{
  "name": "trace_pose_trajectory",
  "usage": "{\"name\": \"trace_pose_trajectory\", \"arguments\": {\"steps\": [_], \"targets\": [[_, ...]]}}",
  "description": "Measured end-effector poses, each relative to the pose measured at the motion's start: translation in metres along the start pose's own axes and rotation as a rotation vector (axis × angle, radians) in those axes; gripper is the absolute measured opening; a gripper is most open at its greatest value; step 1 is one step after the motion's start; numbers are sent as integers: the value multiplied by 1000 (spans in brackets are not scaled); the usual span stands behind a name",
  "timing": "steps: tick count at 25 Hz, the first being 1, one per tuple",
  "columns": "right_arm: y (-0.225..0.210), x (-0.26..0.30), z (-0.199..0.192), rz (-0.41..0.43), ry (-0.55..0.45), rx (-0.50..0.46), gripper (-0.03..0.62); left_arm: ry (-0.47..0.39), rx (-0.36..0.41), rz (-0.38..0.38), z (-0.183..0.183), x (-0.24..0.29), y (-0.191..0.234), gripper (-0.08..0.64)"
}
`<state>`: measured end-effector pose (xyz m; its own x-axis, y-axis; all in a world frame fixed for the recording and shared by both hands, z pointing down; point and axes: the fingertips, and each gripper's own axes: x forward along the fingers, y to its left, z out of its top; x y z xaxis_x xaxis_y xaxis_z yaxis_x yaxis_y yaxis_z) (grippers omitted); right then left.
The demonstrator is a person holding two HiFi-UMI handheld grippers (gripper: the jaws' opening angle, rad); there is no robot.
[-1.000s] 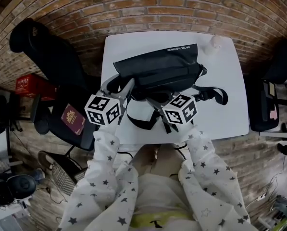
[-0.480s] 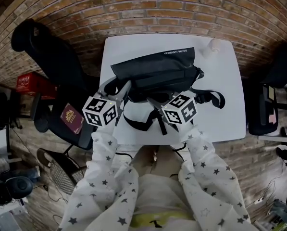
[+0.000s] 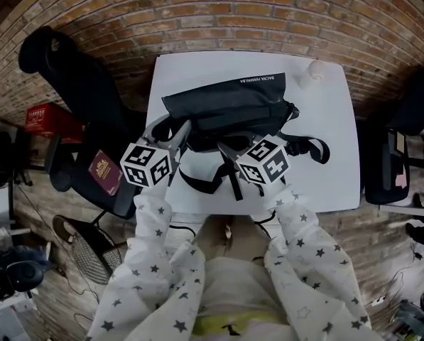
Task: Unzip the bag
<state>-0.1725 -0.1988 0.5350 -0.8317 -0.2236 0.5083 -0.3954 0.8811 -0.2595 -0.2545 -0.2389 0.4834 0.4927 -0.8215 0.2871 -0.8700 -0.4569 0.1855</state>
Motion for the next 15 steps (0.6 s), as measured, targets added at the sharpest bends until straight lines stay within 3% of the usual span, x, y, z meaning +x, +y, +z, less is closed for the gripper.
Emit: {"name": "trace_pose_trajectory", "arguments": {"steps": [15], "targets": [[-23, -24, -1, -68, 30, -27, 14, 3, -2, 14, 2, 1, -2, 161]]}}
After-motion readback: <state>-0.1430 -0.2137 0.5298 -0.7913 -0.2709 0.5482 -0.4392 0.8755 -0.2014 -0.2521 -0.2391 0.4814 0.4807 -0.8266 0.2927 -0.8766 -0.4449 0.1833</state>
